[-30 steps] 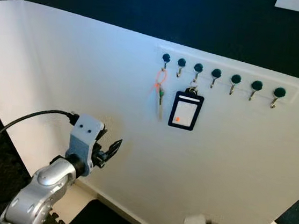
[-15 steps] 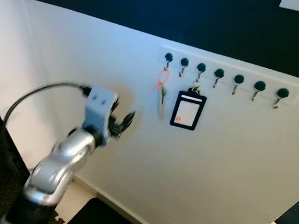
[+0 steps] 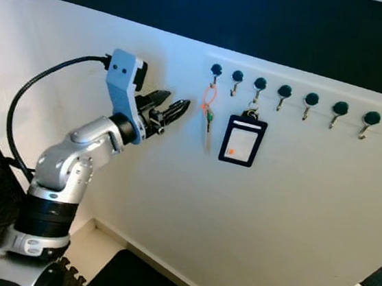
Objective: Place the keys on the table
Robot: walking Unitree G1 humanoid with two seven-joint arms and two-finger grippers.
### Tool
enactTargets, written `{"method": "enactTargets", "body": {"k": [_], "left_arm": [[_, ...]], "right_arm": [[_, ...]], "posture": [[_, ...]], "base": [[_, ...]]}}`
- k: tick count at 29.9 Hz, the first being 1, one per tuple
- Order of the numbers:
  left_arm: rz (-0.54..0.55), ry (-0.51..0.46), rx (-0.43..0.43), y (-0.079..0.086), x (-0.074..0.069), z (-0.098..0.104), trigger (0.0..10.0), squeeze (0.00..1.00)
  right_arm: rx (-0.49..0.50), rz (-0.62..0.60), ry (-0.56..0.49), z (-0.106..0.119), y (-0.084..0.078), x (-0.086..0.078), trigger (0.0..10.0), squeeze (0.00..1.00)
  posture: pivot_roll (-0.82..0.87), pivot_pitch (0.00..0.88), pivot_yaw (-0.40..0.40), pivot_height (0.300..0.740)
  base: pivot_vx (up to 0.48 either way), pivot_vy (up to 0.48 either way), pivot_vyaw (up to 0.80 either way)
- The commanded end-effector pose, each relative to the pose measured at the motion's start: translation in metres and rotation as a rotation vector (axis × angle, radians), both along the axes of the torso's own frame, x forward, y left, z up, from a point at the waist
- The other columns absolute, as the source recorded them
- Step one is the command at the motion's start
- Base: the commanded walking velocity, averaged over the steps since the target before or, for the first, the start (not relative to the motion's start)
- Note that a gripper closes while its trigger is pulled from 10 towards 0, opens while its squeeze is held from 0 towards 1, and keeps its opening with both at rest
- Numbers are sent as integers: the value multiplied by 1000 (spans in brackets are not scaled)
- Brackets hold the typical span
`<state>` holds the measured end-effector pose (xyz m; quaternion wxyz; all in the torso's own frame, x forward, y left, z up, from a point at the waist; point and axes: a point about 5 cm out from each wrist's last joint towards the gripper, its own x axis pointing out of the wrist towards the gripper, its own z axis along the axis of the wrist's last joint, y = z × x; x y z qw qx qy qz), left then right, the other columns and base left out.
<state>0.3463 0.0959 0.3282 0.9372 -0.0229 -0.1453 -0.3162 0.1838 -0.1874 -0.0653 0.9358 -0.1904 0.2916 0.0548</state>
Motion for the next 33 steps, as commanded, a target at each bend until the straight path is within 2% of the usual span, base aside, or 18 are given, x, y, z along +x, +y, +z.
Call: {"method": "enactTargets", "body": {"k": [1,4,9,18,22,24,27,28,29,30,31,33], "left_arm": [[-8,-5,-11,1,2,6,10000,0],[-3,-6,-20,-5,9,12,10000,0],[-40,-10,-4,-16,13,18,10000,0],[-86,13,41,-39,17,10,10000,0],[-94,19,41,-48,20,8,9176,0],[-94,17,41,-50,21,8,9137,0],[-83,14,37,-49,23,9,7882,0],[-81,13,36,-48,24,9,6275,0],[-81,13,36,-48,24,9,6275,0],[-80,12,35,-48,24,10,4314,0],[-74,8,33,-46,24,11,3333,0],[-71,6,33,-44,25,11,3216,0]], "right_arm": [[-1,-3,23,-4,0,-8,10000,0],[1,-1,20,-4,1,-7,10000,0],[7,-9,15,-4,3,-6,10000,0],[6,-25,32,-8,2,-15,10000,0],[6,-31,32,-8,2,-15,10000,0],[8,-32,30,-8,3,-14,10000,0],[10,-33,27,-8,4,-13,10000,0],[10,-32,27,-8,4,-14,10000,0],[10,-32,27,-8,4,-14,10000,0],[10,-32,27,-8,4,-14,10000,0],[14,-32,7,-6,4,-13,10000,0],[30,-37,-17,-4,4,-11,10000,0]], "posture": [[110,154,35,740],[105,157,41,740],[101,160,51,740],[89,156,66,740],[87,155,70,740],[87,155,70,740],[87,156,70,740],[87,156,70,740],[87,156,70,740],[87,156,69,740],[90,156,68,740],[91,157,68,740]], "base": [[0,0,0],[0,0,0],[0,0,0],[0,0,0],[0,0,0],[0,0,0],[0,0,0],[0,0,0],[0,0,0],[0,0,0],[0,0,0],[0,0,0]]}}
